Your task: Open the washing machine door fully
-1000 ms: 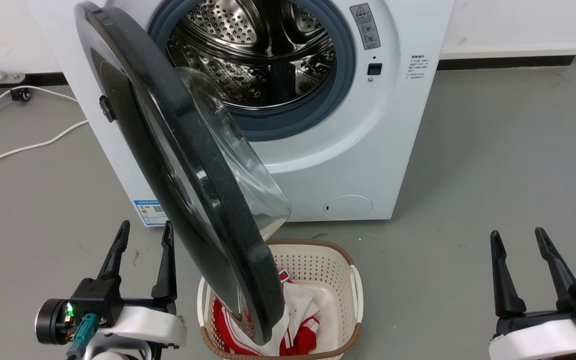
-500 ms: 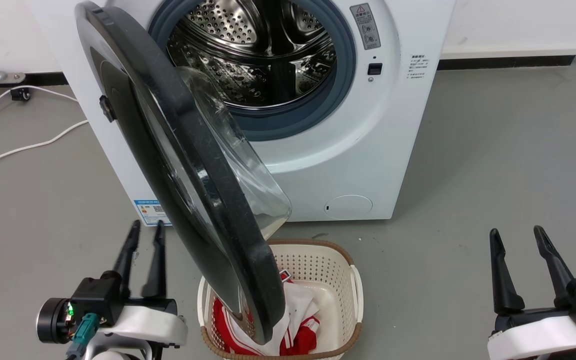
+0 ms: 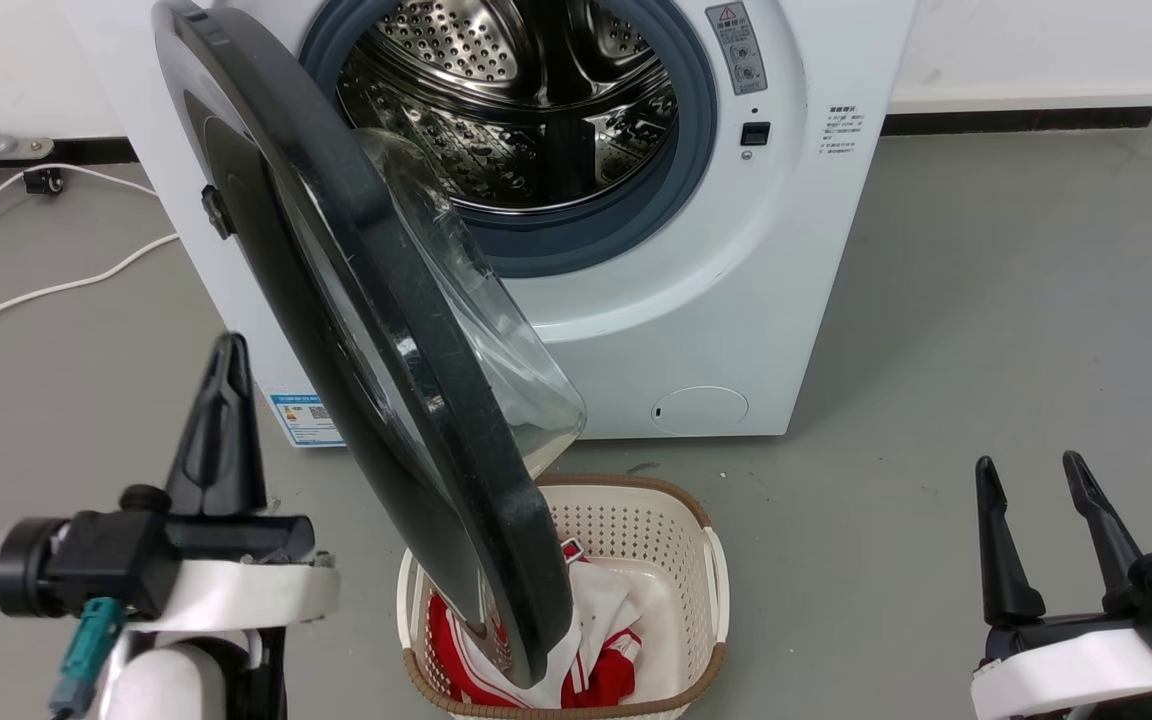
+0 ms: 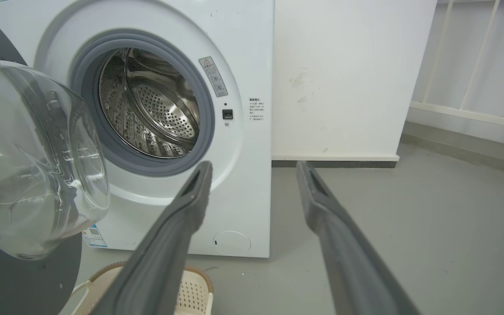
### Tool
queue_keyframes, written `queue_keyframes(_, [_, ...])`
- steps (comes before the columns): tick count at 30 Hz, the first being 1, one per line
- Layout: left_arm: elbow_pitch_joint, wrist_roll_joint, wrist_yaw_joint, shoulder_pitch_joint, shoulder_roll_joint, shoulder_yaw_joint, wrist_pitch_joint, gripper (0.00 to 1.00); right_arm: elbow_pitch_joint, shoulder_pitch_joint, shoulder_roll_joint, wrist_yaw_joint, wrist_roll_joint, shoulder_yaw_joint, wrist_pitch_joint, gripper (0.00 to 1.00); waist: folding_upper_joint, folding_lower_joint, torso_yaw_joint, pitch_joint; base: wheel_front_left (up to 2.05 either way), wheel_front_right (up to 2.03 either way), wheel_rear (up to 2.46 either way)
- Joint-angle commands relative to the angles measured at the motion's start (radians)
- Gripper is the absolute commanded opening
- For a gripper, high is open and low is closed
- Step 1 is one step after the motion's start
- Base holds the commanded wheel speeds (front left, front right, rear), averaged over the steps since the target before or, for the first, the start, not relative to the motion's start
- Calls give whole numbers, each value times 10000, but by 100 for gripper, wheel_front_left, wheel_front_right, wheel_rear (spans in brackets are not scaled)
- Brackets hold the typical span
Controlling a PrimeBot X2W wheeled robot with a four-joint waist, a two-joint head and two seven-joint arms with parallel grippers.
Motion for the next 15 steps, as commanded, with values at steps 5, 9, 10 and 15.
queue_keyframes(5, [-1240,75,43,-299,5,68,-23,0,66,-207,27,-5,37,27,-74,100,0,0,-31,-4,0,0,0])
queue_keyframes(9, [-2397,-107,116,-512,2,61,-25,0,92,-199,27,-5,-3,20,-70,100,0,0,-64,-11,0,0,0])
queue_keyframes(10, [-2659,-127,116,-530,1,41,-23,0,100,-200,27,-7,-6,19,-74,100,0,0,-73,-15,0,0,0])
queue_keyframes(15, [-3887,-154,57,-656,-1,-377,-23,0,79,-221,26,-7,41,-23,-56,100,0,0,-117,-23,0,0,0])
